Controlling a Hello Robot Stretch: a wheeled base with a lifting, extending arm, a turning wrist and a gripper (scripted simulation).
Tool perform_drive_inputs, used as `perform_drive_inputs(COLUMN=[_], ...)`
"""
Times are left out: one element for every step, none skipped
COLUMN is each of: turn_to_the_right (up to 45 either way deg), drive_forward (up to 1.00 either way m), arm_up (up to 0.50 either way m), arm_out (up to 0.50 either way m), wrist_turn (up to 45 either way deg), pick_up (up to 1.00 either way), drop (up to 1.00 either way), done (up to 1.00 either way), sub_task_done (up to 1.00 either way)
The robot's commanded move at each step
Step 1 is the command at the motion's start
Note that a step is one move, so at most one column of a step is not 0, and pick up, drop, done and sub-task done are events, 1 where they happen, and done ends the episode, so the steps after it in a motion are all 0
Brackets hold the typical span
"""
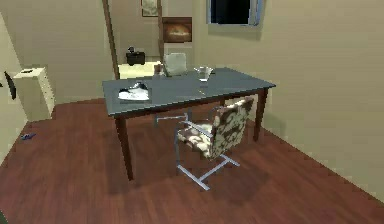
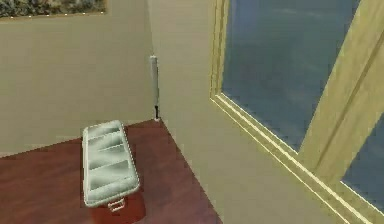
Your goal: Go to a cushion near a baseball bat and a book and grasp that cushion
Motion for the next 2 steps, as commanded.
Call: perform_drive_inputs(turn_to_the_right=[0.0,-24.0], drive_forward=[0.35,0.00], arm_up=[0.00,0.00], arm_out=[0.00,0.00], wrist_turn=[0.0,0.0], pick_up=[0.00,0.00], drop=[0.00,0.00], done=[0.00,0.00], sub_task_done=[0.00,0.00])
